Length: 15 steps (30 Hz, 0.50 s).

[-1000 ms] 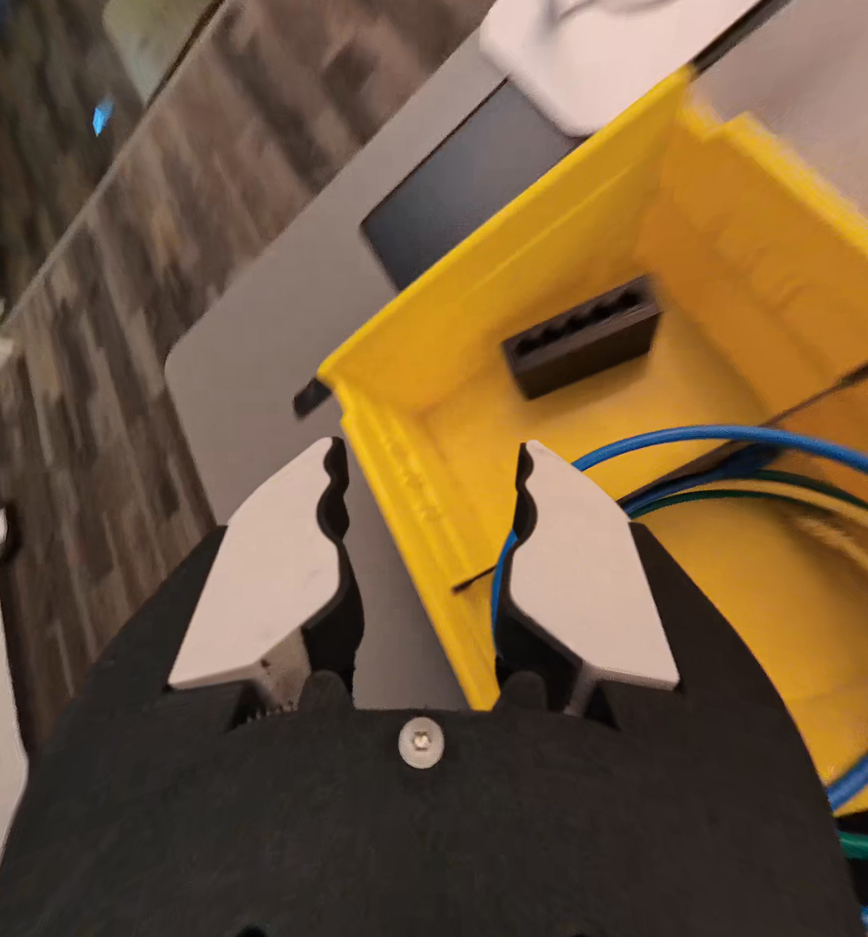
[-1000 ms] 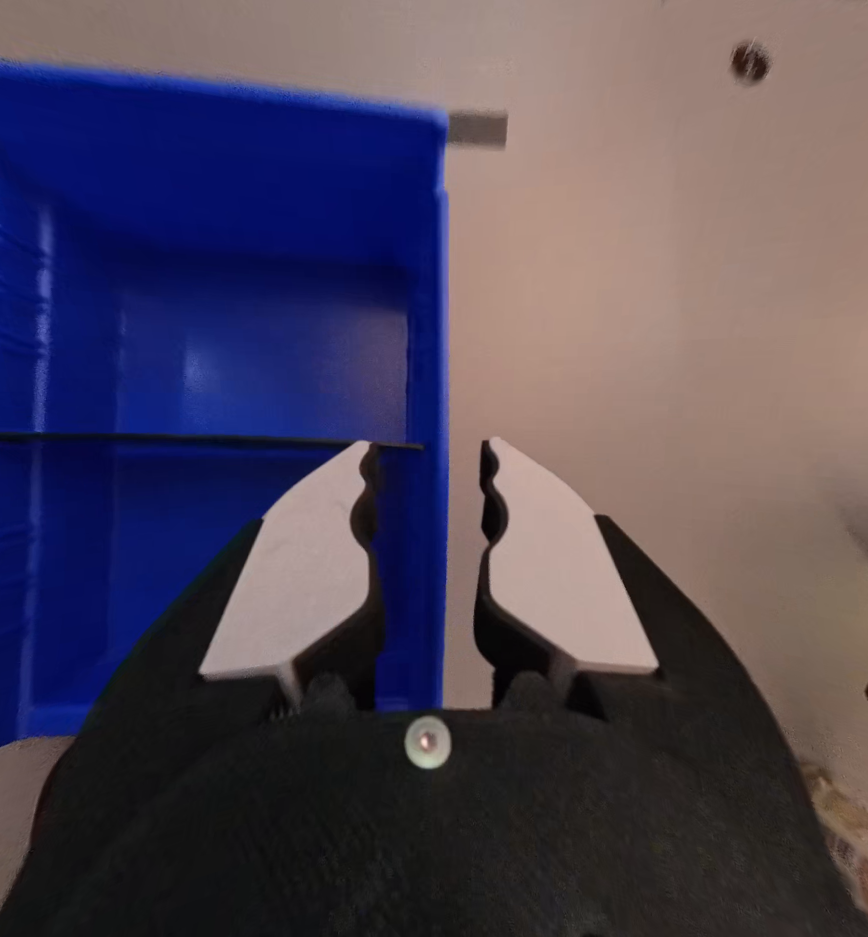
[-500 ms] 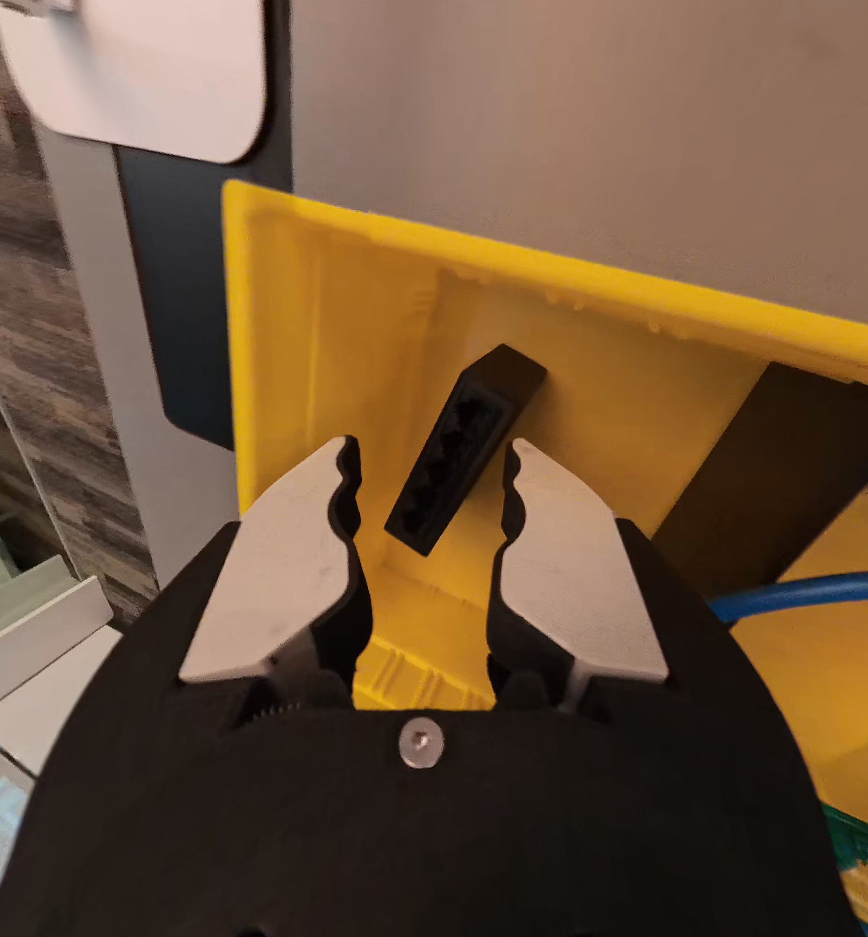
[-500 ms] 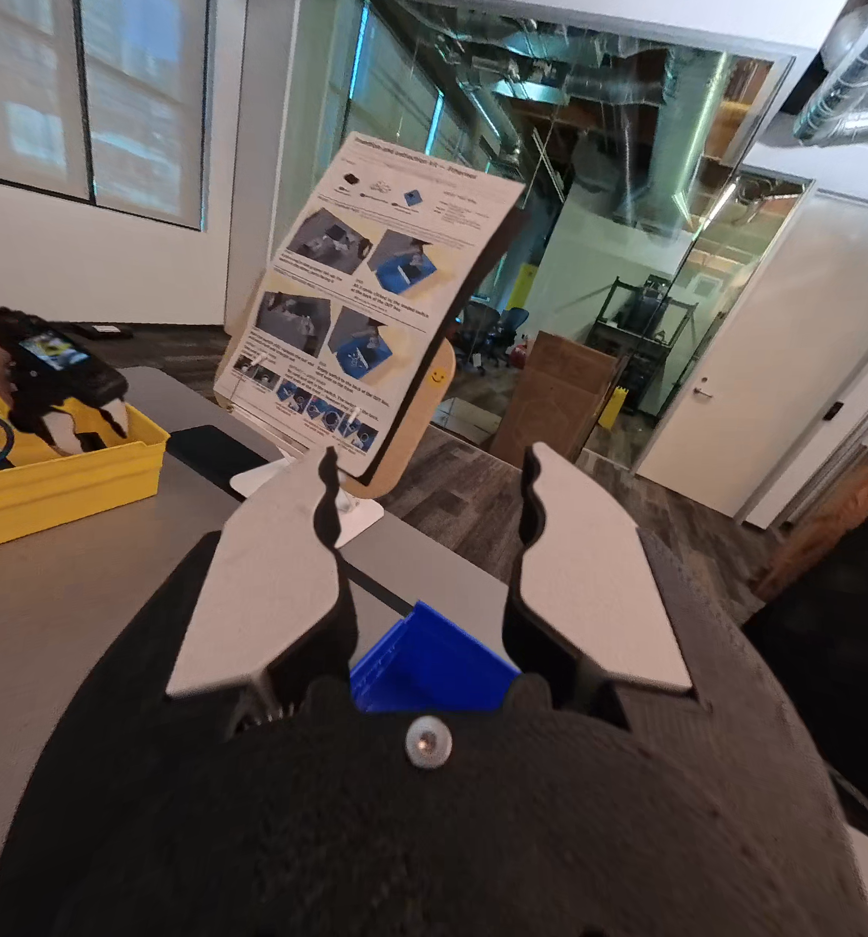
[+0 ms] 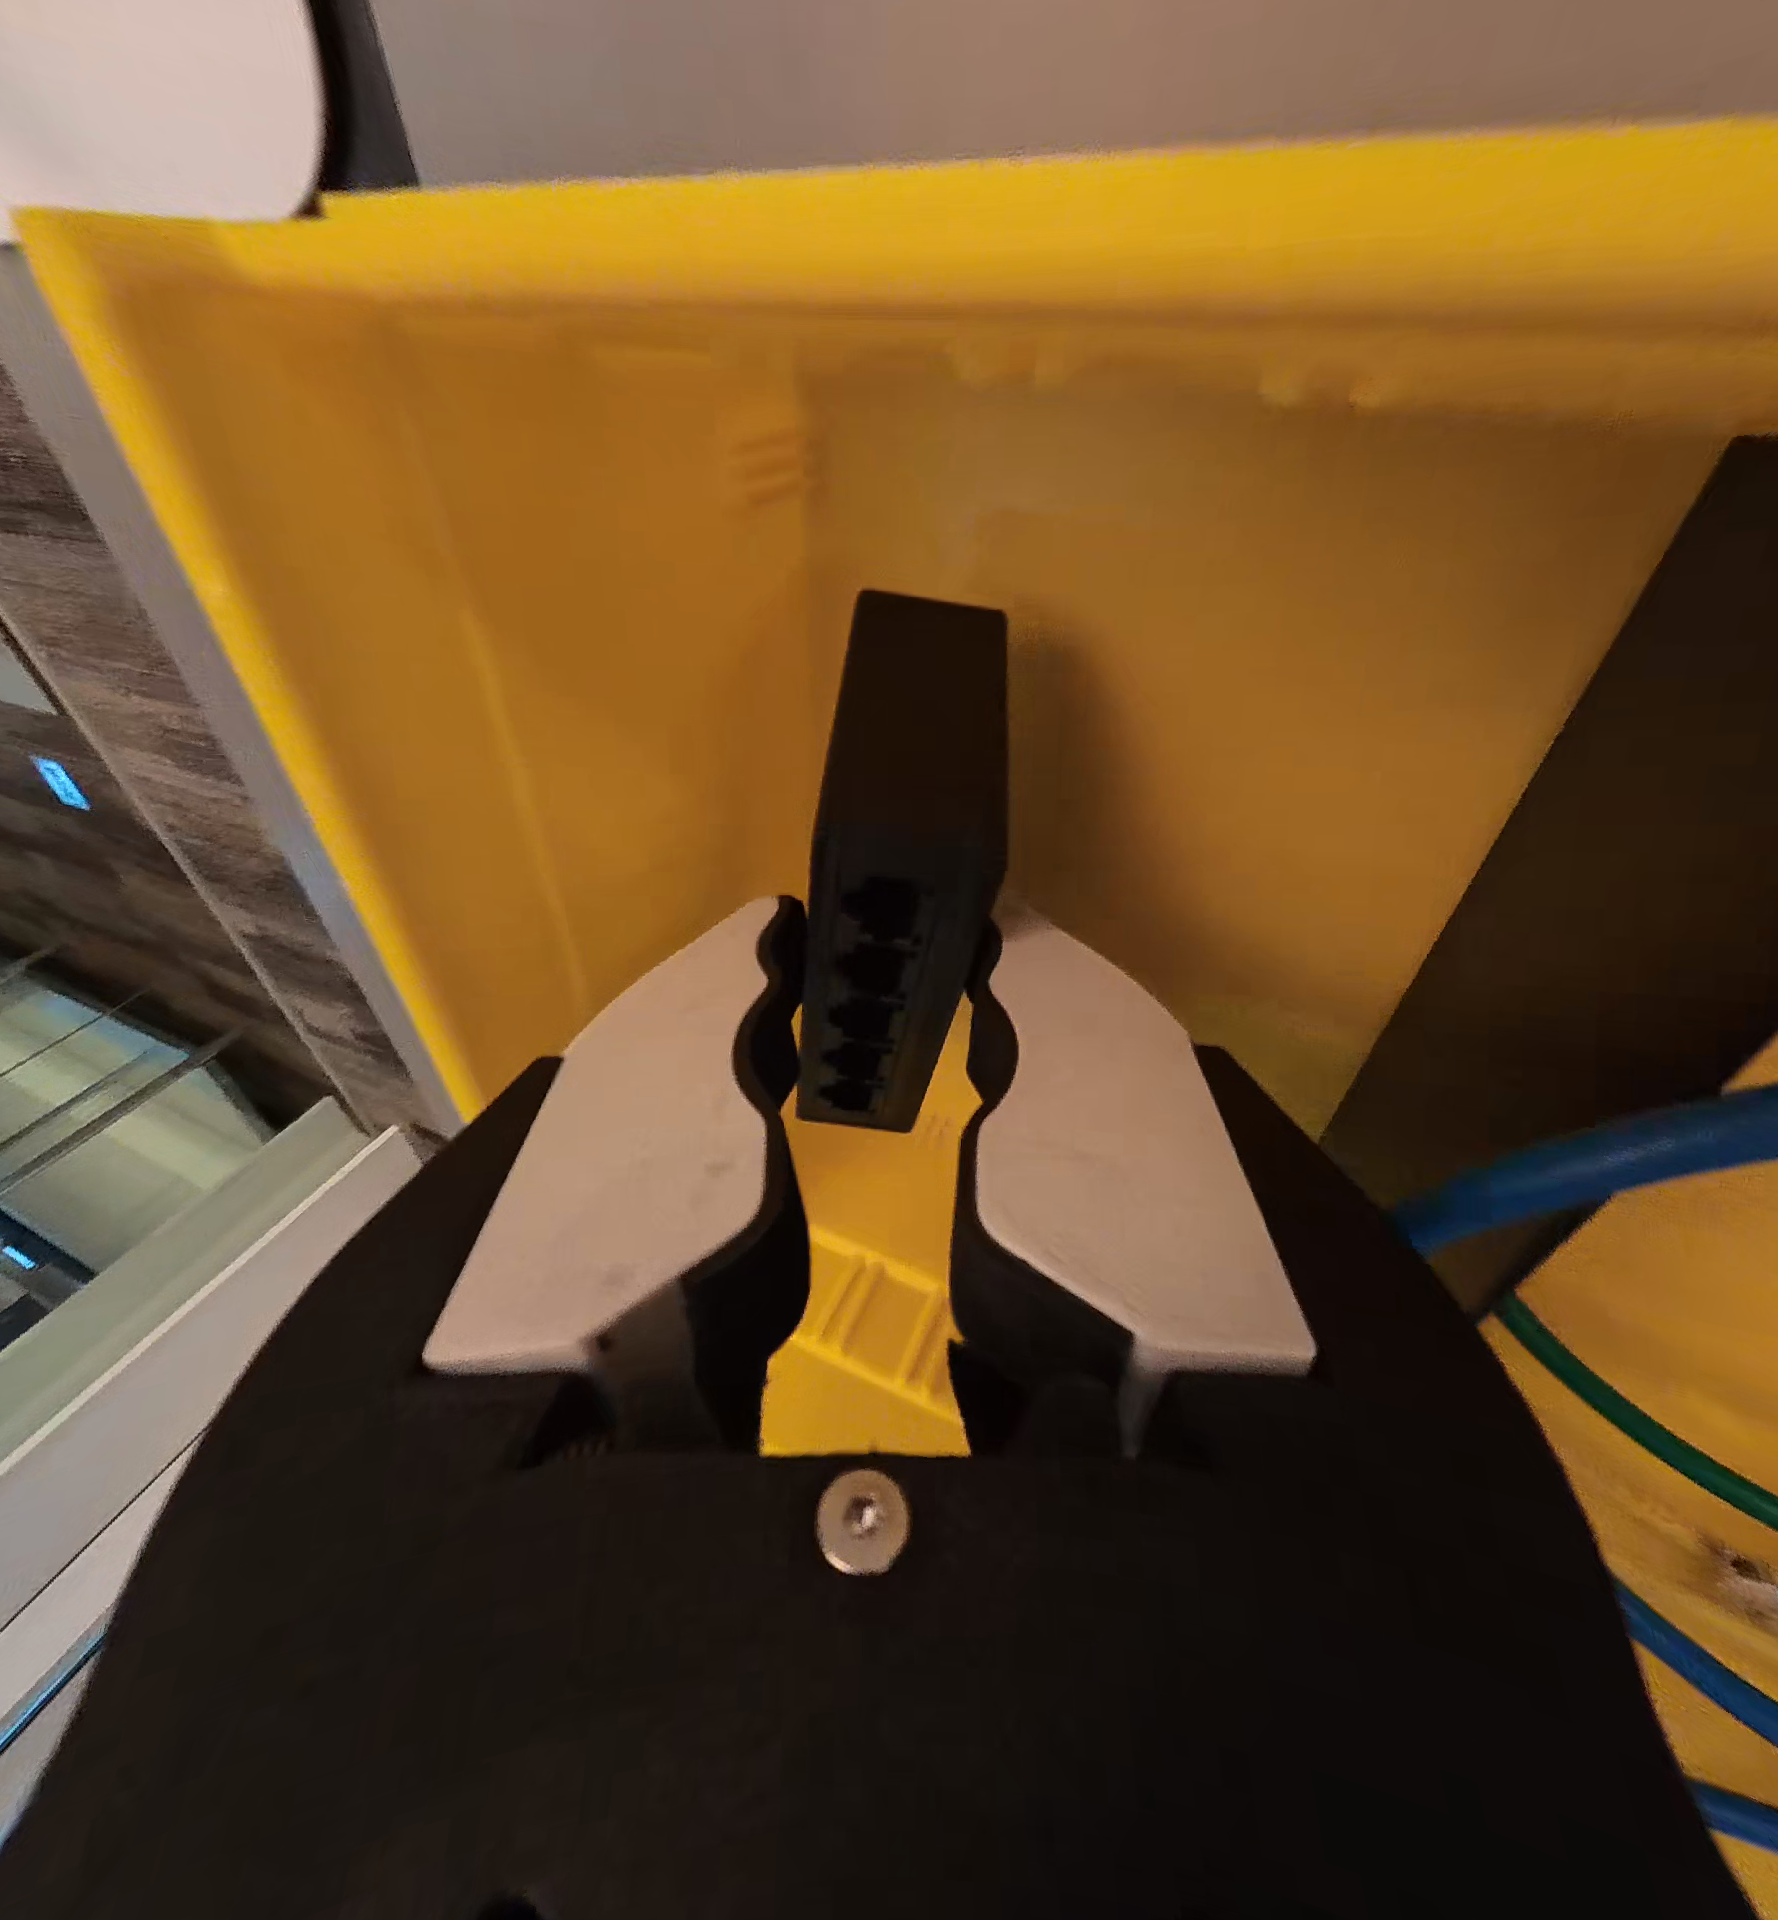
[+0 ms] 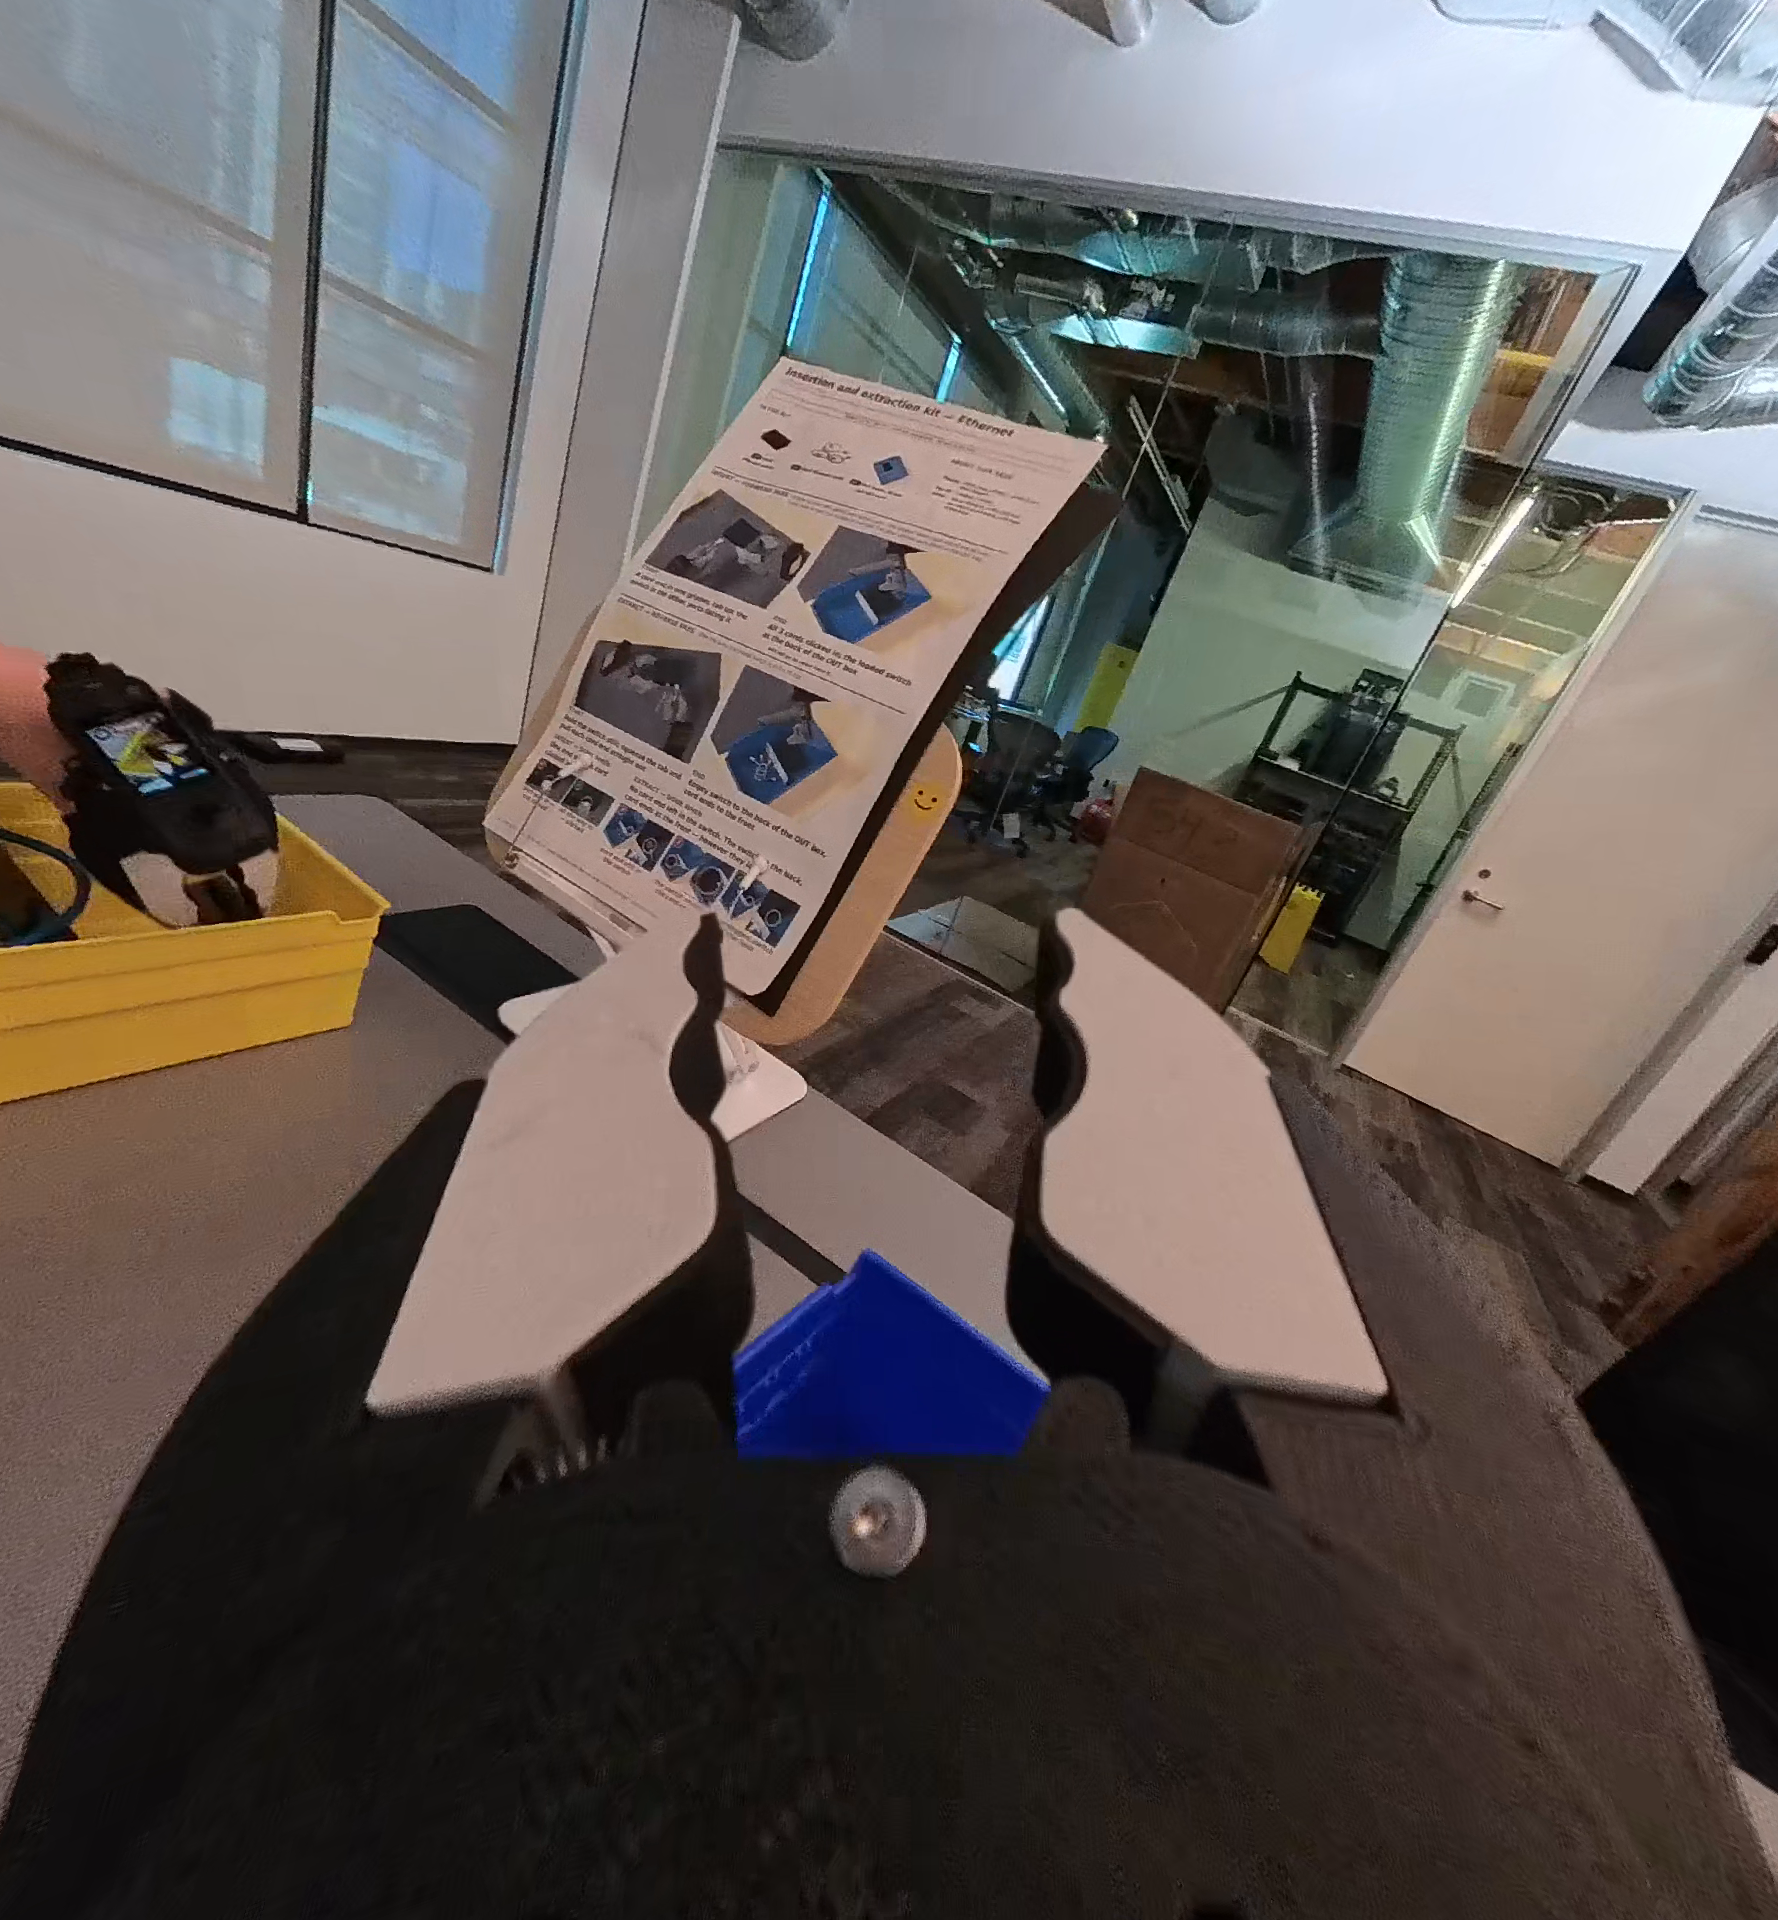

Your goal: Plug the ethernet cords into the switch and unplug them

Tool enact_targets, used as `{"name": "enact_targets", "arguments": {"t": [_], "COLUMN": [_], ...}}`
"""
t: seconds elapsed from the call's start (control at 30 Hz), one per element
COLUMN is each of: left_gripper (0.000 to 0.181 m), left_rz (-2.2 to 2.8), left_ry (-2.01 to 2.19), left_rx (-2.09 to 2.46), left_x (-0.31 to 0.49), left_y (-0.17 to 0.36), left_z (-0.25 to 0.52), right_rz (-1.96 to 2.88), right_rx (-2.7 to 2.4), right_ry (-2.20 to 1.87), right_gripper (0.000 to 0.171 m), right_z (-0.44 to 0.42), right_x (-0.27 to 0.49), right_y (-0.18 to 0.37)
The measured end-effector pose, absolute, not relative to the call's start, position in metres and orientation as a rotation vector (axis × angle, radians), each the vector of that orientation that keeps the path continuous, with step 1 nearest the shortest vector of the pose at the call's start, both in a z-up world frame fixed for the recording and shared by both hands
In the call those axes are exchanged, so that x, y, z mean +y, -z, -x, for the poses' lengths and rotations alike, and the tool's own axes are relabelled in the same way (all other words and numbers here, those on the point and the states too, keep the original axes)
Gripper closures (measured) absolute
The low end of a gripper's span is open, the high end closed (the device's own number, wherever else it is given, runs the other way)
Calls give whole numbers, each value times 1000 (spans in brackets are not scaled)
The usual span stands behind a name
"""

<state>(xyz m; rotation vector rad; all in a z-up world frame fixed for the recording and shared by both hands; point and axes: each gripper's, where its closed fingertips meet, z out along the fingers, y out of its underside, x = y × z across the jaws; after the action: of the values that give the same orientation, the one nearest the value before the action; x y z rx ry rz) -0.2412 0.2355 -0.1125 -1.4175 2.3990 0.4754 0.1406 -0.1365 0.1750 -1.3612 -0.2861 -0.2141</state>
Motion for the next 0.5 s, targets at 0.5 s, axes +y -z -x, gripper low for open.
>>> {"name": "enact_targets", "arguments": {"t": [0.5], "left_gripper": [154], "left_rz": [1173], "left_ry": [-759], "left_rx": [2261], "left_x": [219], "left_y": [20], "left_z": [221], "right_rz": [1393], "right_rx": [-187], "right_ry": [350], "right_gripper": [113], "right_z": [-175], "right_x": [-166], "right_y": [-172]}}
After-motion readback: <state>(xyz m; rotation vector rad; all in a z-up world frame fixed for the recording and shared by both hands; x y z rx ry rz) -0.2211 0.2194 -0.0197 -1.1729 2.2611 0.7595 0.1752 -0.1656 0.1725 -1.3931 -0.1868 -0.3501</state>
